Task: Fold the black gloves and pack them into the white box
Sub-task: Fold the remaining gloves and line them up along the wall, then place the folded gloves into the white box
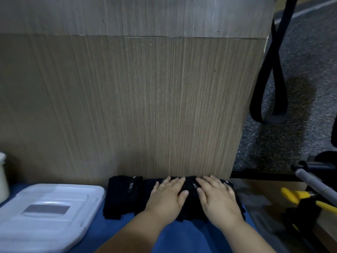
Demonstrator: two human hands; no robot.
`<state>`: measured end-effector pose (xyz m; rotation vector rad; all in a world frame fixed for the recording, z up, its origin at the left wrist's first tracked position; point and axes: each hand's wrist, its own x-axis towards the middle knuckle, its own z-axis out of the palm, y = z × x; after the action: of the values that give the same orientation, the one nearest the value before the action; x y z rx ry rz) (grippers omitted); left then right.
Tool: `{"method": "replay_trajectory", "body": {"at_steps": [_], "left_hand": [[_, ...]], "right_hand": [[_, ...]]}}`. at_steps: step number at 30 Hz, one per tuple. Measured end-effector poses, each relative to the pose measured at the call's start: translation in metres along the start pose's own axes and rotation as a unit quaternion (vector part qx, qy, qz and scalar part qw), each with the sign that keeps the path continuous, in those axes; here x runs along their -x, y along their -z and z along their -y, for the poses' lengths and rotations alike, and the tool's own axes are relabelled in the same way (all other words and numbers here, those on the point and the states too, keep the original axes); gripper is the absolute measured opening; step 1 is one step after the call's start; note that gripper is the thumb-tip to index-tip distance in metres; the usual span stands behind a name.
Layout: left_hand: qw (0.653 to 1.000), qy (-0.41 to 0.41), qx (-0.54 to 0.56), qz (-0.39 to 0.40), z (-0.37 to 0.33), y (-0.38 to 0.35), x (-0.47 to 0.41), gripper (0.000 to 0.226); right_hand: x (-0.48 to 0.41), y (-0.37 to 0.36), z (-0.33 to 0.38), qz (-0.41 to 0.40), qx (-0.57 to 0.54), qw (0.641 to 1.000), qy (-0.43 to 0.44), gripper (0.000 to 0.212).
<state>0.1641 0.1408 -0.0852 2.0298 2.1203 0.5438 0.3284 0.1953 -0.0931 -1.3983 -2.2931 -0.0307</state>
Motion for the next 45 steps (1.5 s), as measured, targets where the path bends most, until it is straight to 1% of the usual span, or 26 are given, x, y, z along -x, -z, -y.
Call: {"method": "replay_trajectory", "body": {"at_steps": [3,5,8,12,14,18,21,24,26,29,31,33,34,35,37,38,40,41,42,43,45], "left_hand": [[0.998,0.022,0.050,-0.042,0.009,0.020,0.017,0.054],[0.993,0.051,0.081,-0.075,0.022,0.032,0.032,0.052],[0.984,0.095,0.090,-0.123,0.051,0.048,0.058,0.048],[0.970,0.159,0.086,-0.161,0.096,0.069,0.102,0.039],[0.961,0.192,0.102,-0.170,0.119,0.080,0.126,0.037],[0.935,0.260,0.147,-0.193,0.159,0.104,0.174,0.037],[0.910,0.285,0.172,-0.246,0.188,0.127,0.207,0.032],[0.873,0.327,0.185,-0.310,0.219,0.149,0.236,0.032],[0.837,0.363,0.179,-0.369,0.241,0.163,0.252,0.032],[0.758,0.411,0.195,-0.468,0.269,0.191,0.274,0.034],[0.701,0.446,0.196,-0.521,0.286,0.208,0.287,0.040],[0.642,0.476,0.207,-0.565,0.301,0.222,0.297,0.047],[0.615,0.482,0.231,-0.580,0.309,0.227,0.301,0.046],[0.598,0.481,0.259,-0.587,0.315,0.231,0.303,0.043],[0.575,0.477,0.322,-0.581,0.324,0.236,0.306,0.040],[0.569,0.474,0.348,-0.575,0.329,0.237,0.307,0.045],[0.562,0.469,0.396,-0.555,0.333,0.241,0.307,0.063],[0.565,0.461,0.409,-0.549,0.336,0.242,0.307,0.062],[0.566,0.452,0.419,-0.547,0.340,0.241,0.307,0.056],[0.565,0.446,0.431,-0.544,0.342,0.241,0.307,0.050],[0.560,0.432,0.453,-0.542,0.350,0.238,0.309,0.046]], "right_hand": [[0.000,0.015,0.014,-0.071,-0.002,0.997,-0.001,0.069],[0.003,0.022,0.032,-0.077,-0.011,0.997,0.011,0.066],[0.007,0.025,0.070,-0.053,-0.022,0.997,0.043,0.061],[0.012,0.019,0.130,-0.015,-0.053,0.995,0.078,0.042],[0.016,0.012,0.160,0.001,-0.075,0.993,0.096,0.036],[0.021,0.001,0.225,0.040,-0.115,0.984,0.132,0.034],[0.022,-0.006,0.277,0.072,-0.130,0.976,0.160,0.033],[0.023,-0.012,0.325,0.096,-0.157,0.966,0.183,0.031],[0.023,-0.015,0.354,0.107,-0.172,0.959,0.198,0.031],[0.022,-0.019,0.394,0.130,-0.182,0.950,0.217,0.031],[0.021,-0.021,0.418,0.150,-0.183,0.944,0.229,0.033],[0.019,-0.022,0.439,0.175,-0.189,0.937,0.235,0.035],[0.018,-0.023,0.449,0.186,-0.194,0.933,0.238,0.036],[0.017,-0.025,0.459,0.196,-0.199,0.929,0.242,0.037],[0.016,-0.028,0.477,0.218,-0.210,0.921,0.248,0.040],[0.015,-0.030,0.486,0.230,-0.216,0.916,0.248,0.042],[0.013,-0.033,0.500,0.246,-0.226,0.909,0.249,0.044],[0.013,-0.034,0.506,0.250,-0.234,0.906,0.249,0.045],[0.011,-0.035,0.511,0.253,-0.245,0.903,0.247,0.046],[0.010,-0.036,0.515,0.254,-0.258,0.901,0.241,0.046],[0.006,-0.038,0.520,0.251,-0.283,0.899,0.220,0.043]]}}
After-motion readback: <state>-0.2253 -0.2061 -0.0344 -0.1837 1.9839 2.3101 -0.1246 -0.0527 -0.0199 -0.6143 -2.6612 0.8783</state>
